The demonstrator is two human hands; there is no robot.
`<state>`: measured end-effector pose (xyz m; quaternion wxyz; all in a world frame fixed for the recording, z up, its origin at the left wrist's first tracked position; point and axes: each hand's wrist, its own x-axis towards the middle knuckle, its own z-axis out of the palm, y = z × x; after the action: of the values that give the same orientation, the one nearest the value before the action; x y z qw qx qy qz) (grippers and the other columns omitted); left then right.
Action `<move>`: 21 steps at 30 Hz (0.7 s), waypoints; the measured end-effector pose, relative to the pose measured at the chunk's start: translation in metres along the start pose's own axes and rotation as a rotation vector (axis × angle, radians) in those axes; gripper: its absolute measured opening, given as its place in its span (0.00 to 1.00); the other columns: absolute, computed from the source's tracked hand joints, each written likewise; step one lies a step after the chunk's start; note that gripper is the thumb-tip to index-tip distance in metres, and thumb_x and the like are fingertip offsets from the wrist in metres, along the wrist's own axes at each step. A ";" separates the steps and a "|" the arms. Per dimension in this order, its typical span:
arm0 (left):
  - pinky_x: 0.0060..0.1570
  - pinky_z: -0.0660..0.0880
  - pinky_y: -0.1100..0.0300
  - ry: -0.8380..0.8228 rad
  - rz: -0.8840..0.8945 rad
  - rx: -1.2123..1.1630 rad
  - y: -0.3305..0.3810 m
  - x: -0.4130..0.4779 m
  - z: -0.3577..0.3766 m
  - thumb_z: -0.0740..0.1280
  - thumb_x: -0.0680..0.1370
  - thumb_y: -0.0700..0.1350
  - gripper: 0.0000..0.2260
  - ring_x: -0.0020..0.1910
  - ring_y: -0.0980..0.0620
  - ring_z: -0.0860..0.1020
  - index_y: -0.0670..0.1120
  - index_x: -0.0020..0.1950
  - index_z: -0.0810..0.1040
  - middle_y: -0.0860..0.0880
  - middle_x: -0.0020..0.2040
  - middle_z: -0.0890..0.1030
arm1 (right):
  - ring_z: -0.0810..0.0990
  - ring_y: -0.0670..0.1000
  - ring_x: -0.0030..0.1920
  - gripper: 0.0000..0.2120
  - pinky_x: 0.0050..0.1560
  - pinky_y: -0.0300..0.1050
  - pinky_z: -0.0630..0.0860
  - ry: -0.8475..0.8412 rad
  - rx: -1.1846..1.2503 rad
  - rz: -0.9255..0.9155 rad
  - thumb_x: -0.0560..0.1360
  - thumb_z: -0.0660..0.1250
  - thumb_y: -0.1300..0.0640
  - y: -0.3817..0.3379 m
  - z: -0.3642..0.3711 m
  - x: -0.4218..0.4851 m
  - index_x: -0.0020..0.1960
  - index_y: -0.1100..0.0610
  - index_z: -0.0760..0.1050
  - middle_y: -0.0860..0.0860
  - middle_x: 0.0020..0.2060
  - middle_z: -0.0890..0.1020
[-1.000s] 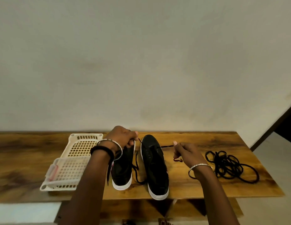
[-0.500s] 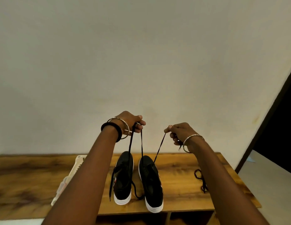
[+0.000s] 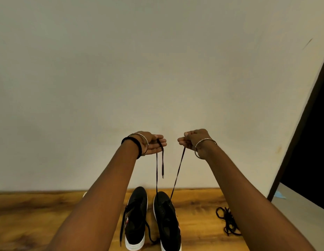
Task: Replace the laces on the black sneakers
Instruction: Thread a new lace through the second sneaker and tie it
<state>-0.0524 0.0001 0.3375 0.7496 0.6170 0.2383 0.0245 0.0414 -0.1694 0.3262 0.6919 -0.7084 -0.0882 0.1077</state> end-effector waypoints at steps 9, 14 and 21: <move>0.50 0.81 0.52 -0.039 0.166 -0.279 0.011 0.007 0.004 0.59 0.80 0.27 0.11 0.51 0.44 0.83 0.33 0.58 0.78 0.39 0.50 0.83 | 0.84 0.62 0.47 0.12 0.47 0.46 0.82 -0.137 0.248 -0.011 0.82 0.55 0.68 -0.036 0.003 0.007 0.53 0.71 0.76 0.66 0.48 0.83; 0.34 0.82 0.58 0.069 0.308 -0.154 0.025 0.008 0.012 0.65 0.81 0.34 0.07 0.32 0.48 0.83 0.35 0.45 0.80 0.41 0.37 0.83 | 0.85 0.64 0.51 0.10 0.53 0.47 0.83 -0.143 0.145 -0.139 0.77 0.59 0.75 -0.042 0.002 0.011 0.52 0.72 0.77 0.68 0.52 0.82; 0.45 0.81 0.52 0.367 0.538 0.672 0.027 0.038 0.006 0.69 0.79 0.53 0.15 0.39 0.45 0.79 0.43 0.44 0.87 0.46 0.40 0.83 | 0.85 0.59 0.42 0.04 0.42 0.40 0.83 -0.090 0.153 -0.326 0.78 0.68 0.69 -0.033 -0.004 0.032 0.48 0.71 0.80 0.70 0.48 0.83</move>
<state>-0.0099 0.0139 0.3511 0.4206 0.8510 0.1930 0.2483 0.0739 -0.1632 0.3583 0.7473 -0.6246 -0.2245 0.0322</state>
